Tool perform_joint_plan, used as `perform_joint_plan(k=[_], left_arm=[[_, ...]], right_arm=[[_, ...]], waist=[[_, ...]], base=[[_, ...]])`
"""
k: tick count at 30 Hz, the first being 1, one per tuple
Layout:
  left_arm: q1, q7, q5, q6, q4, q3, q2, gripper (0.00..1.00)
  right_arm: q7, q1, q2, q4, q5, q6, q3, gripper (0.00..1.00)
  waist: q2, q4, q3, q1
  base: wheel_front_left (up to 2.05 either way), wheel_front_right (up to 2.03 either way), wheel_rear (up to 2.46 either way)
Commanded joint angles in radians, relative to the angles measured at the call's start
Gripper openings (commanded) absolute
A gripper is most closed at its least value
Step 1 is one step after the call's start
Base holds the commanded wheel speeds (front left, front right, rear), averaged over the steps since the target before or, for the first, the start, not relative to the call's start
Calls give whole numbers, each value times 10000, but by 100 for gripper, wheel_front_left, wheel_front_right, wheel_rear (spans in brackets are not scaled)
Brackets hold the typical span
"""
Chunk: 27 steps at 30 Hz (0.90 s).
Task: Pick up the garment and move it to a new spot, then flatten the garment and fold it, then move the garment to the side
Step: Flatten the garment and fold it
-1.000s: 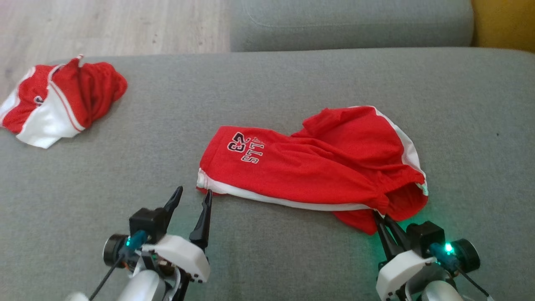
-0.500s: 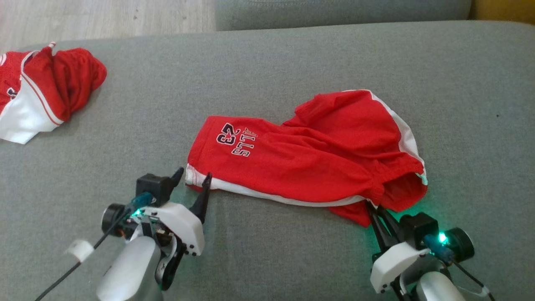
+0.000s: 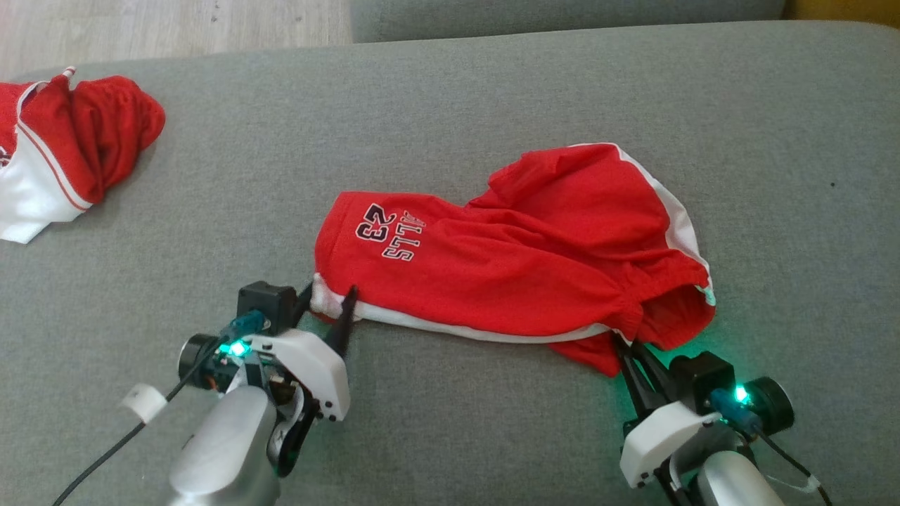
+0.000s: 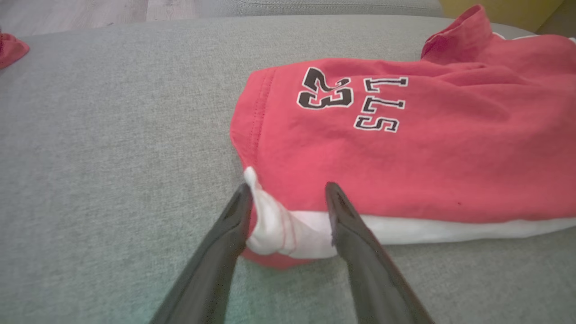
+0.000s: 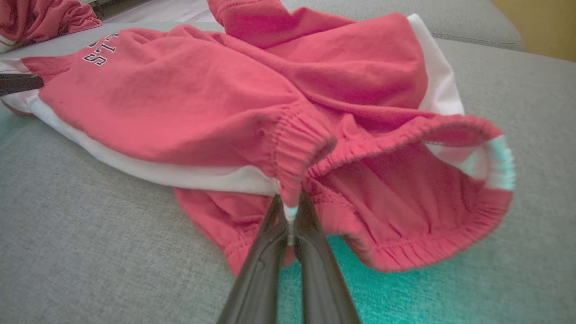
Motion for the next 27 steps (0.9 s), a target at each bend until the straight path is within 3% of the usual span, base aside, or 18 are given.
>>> perform_joint_plan(k=[1, 2, 3, 5, 11, 15, 21, 27], left_arm=[[-424, -67, -51, 23, -170, 211, 182, 45], [-435, -51, -42, 40, -142, 197, 197, 34], [-435, -51, -42, 40, -142, 197, 197, 34], [-435, -94, -49, 71, -123, 202, 224, 0], [-174, -479, -257, 101, -485, 365, 306, 0], [158, -664, -446, 264, -1286, 571, 395, 0], [768, -535, -1170, 543, -3645, 1154, 459, 0], [748, 528, -1570, 880, -6687, 1532, 871, 0]], right_arm=[[-126, -378, -33, -198, 103, 75, 258, 0], [-142, -384, -33, -186, 113, 75, 253, 0], [-142, -384, -33, -186, 113, 75, 253, 0], [-204, -402, -33, -203, 121, 75, 207, 0], [-412, -435, -33, -553, 262, 75, -37, 0], [-539, -383, -33, -1446, 836, 75, -311, 0], [51, -28, -158, -3622, 874, 75, -716, 0], [1276, -43, -671, -6192, 1182, 75, -739, 0]], waist=[[0, -19, -5, -1], [0, -35, -7, -1], [0, -35, -7, -1], [0, -61, -24, -1], [0, -60, -326, -1], [0, 50, -762, -1], [0, 218, -1542, -1], [0, 292, -2022, -1]], base=[[0, 0, 0], [0, 0, 0], [0, 0, 0], [0, 0, 0], [0, 0, 0], [0, 0, 0], [0, 0, 0], [0, 0, 0]])
